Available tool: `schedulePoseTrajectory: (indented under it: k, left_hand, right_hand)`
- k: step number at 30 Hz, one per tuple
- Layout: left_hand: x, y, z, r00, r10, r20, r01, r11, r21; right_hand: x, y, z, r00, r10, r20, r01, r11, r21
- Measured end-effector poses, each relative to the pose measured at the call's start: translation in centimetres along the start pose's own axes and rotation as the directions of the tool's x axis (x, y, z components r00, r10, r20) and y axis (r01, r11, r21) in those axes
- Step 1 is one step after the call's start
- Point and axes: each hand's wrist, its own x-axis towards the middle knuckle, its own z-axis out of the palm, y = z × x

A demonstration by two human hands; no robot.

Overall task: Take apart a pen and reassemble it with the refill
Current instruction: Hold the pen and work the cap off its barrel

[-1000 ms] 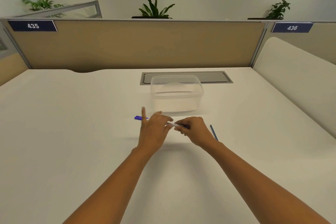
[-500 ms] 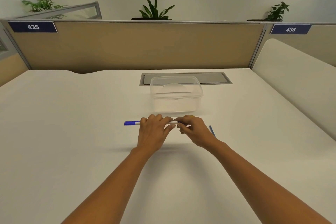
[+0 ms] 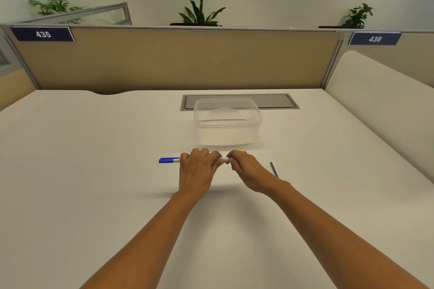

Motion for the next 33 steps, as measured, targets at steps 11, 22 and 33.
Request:
schedulePoseTrajectory:
  k: [11, 22, 33]
  left_hand:
    - [0.0, 0.5, -0.2, 0.998, -0.061, -0.027, 0.060, 0.998, -0.033]
    - [-0.6, 0.5, -0.6, 0.992, -0.047, -0.117, 0.045, 0.999, -0.019]
    - [-0.9, 0.9, -1.1, 0.983, 0.024, -0.180, 0.003, 0.989, 0.147]
  right_hand:
    - [0.0, -1.1, 0.9, 0.990, 0.139, -0.037, -0.114, 0.915, 0.386]
    - [0.5, -1.7, 1.1, 0.950, 0.301, 0.083, -0.281, 0.710, 0.645]
    - [1.2, -2.5, 0.7, 0.828, 0.506, 0.241, -0.488, 0.438, 0.755]
